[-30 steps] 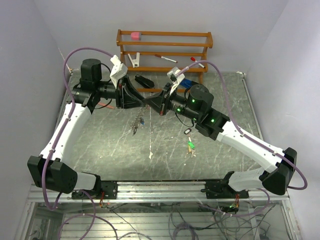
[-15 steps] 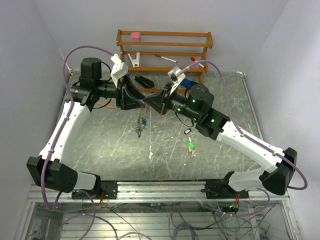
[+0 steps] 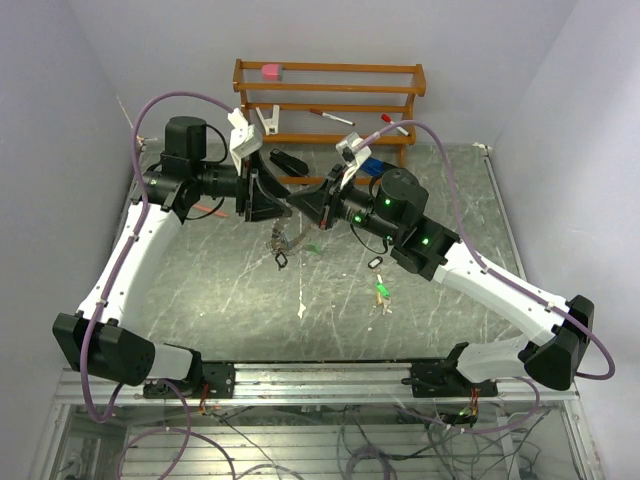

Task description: Put the keys on the keyring

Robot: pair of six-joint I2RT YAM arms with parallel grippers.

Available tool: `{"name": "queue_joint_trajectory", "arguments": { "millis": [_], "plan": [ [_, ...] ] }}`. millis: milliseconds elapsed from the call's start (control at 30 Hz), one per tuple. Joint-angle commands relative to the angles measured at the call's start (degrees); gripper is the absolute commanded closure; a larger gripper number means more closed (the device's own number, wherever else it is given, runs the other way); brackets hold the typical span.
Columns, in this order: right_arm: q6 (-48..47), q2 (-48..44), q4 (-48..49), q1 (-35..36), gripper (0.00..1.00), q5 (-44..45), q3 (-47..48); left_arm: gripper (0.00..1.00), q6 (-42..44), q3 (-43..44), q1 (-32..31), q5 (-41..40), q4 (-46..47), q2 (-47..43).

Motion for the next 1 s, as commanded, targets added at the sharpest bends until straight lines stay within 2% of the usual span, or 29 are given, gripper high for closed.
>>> {"name": "queue_joint_trajectory", "arguments": {
  "millis": [0,200,400,733,867,967],
  "plan": [
    [-0.2,-0.7,3.0,-0.2,1.0,0.3,2.6,0.37,1.6,1.9,-1.4,-2.8,-2.1,0.1],
    [-0.2,-0.8,2.7,-0.2,1.0,0.3,2.6,0.45,0.3,1.0,-1.8,-4.2,1.6,-0.9],
    [-0.2,-1.2,2.7,-0.2,1.0,0.5,2.2,0.65,1.8,1.4,-1.8,-3.6,1.0,-1.1],
    [0.4,-1.4,3.0,-0.2,1.0,0.4,1.7,0.87,5.2,2.3,-1.8,-1.0,-1.3,-1.1],
    [0.6,-1.9,3.2,-0.2,1.0,0.6,0.7,0.93,6.7,3.2,-1.8,-0.3,-2.5,-1.0],
    [0.6,-2.4,3.0,-0.2,1.0,0.9,0.2,0.93,7.5,3.8,-1.8,0.2,-3.5,-0.9]
  ]
}}
